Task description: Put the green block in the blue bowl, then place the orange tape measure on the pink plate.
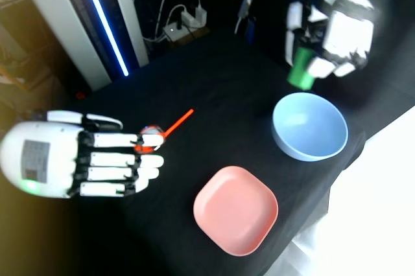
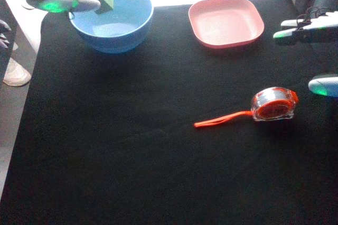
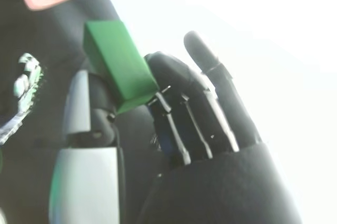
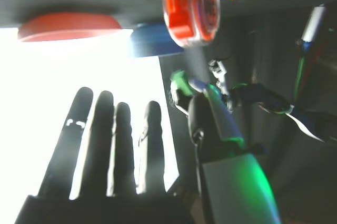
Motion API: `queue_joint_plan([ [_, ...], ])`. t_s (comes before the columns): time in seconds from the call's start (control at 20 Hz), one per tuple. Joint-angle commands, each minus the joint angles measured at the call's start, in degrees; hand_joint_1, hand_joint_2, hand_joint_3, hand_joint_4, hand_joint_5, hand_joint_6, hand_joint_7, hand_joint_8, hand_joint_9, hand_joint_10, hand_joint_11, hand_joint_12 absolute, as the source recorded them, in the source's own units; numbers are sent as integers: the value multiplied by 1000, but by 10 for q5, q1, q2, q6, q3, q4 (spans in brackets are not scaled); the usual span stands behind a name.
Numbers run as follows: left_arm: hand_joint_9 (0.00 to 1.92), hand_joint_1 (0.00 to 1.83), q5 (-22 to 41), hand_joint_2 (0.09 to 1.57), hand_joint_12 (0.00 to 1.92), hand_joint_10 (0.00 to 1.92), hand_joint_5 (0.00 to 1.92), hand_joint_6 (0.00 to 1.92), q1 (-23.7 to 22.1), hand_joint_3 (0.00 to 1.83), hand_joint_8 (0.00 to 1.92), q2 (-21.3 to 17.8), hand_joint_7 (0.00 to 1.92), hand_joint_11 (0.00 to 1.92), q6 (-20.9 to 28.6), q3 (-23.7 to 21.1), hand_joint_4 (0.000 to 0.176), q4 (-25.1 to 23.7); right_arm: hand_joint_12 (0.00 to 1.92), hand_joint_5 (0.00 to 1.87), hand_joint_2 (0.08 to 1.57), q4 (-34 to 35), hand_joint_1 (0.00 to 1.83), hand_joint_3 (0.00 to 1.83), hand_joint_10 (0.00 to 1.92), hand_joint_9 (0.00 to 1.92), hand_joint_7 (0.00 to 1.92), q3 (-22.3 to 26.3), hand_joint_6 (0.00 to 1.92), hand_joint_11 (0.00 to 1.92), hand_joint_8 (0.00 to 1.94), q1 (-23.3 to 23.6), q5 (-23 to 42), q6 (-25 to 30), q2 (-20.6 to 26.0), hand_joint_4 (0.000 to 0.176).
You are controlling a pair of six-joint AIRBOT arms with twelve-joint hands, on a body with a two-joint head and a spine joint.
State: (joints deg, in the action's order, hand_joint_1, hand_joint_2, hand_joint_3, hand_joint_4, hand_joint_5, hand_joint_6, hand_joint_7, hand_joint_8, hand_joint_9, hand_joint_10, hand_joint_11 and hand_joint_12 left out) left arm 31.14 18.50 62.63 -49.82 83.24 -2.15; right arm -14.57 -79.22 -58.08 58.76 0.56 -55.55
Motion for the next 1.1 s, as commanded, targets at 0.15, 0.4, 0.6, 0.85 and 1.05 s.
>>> queue_joint_plan([
  [0.15, 1189, 1264, -62, 1050, 1048, 397, 1099, 659, -33, 6, 804, 69, 1158, 878, -1, 78, 0, 1, 1015, 473, 1177, 19, 893, 1, 5, 356, 296, -8, 2, 32, 3, 5, 63, 10, -5, 39],
  [0.4, 1062, 1099, -98, 1028, 1352, 150, 795, 94, -38, 0, 458, 124, 975, 552, 0, 130, 0, 1, 1013, 460, 1198, 14, 881, 3, 10, 350, 302, -15, 2, 32, 5, 5, 63, 15, -8, 26],
  [0.6, 576, 889, -91, 937, 1569, 821, 544, 0, -42, 0, 15, 118, 786, 388, -1, 119, 32, -16, 1013, 439, 1168, 10, 901, 0, 1, 327, 281, -16, 0, 25, 0, 5, 63, 16, -8, 33],
  [0.85, 562, 881, 15, 964, 1311, 284, 468, 0, -12, 0, 0, 36, 563, 270, -1, 18, 73, -35, 1006, 406, 1130, 1, 868, 0, 2, 321, 279, -7, 0, 7, 5, 5, 66, 28, -6, 52],
  [1.05, 571, 859, 130, 971, 1272, 97, 454, 0, 50, 1, 0, -30, 539, 146, 0, -69, 49, -29, 1096, 410, 1037, -17, 957, 0, 2, 318, 250, 5, 7, 10, 1, 5, 71, 30, -10, 95],
])
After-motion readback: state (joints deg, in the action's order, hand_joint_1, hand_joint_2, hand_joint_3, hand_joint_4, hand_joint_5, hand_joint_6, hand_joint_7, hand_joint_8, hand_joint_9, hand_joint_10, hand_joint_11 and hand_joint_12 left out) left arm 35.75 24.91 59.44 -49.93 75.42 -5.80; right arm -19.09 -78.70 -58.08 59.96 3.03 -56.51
